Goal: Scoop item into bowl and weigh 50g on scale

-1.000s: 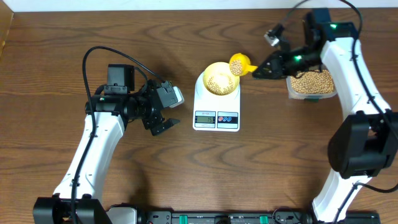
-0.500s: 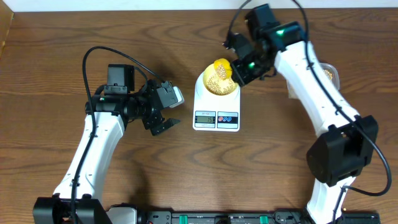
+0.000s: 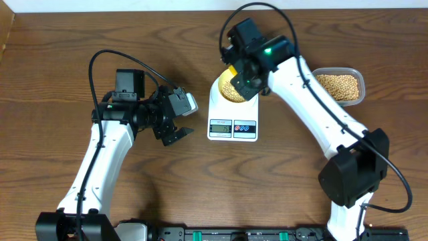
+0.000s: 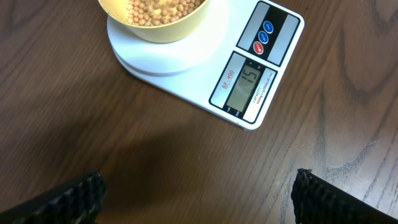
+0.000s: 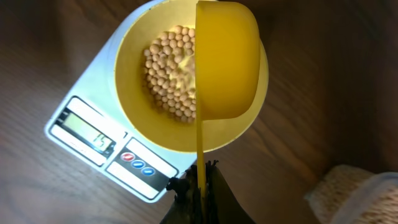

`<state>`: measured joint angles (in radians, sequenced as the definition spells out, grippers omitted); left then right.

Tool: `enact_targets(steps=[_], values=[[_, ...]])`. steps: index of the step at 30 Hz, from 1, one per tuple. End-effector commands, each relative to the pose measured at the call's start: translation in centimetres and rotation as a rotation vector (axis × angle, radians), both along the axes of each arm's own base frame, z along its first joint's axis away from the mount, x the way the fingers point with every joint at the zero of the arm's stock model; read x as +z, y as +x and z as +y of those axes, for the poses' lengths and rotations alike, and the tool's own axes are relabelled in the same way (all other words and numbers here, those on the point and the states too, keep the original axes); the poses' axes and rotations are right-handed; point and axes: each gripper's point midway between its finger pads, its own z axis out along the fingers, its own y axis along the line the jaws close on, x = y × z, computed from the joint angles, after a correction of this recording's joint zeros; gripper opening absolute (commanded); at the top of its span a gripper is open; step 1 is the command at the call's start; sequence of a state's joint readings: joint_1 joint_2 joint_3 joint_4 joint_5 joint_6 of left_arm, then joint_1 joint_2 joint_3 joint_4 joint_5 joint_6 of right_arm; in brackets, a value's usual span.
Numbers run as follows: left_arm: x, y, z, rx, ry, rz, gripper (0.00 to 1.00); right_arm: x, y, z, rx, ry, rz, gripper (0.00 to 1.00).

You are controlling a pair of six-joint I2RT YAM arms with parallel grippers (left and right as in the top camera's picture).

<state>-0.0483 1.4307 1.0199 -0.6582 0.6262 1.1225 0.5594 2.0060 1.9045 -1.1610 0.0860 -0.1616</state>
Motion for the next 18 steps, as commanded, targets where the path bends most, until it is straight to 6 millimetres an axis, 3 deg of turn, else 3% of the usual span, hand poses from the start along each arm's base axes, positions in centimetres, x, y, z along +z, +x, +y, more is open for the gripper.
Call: enact_targets(steps=[1, 13, 18], values=[[0.6, -0.1, -0.1, 0.003, -0.018, -0.006, 0.97, 1.2, 0.8, -0.2, -0.018, -0.075, -0.086, 0.01], [0.6, -0.1, -0.1, 0.003, -0.018, -0.006, 0.97, 1.5, 0.8, 0.1, -0.014, -0.042, -0.082, 0.01], [0.6, -0.1, -0.1, 0.003, -0.018, -0.006, 0.98, 3.0, 1.0, -0.2, -0.027, 0.071, -0.059, 0.01]])
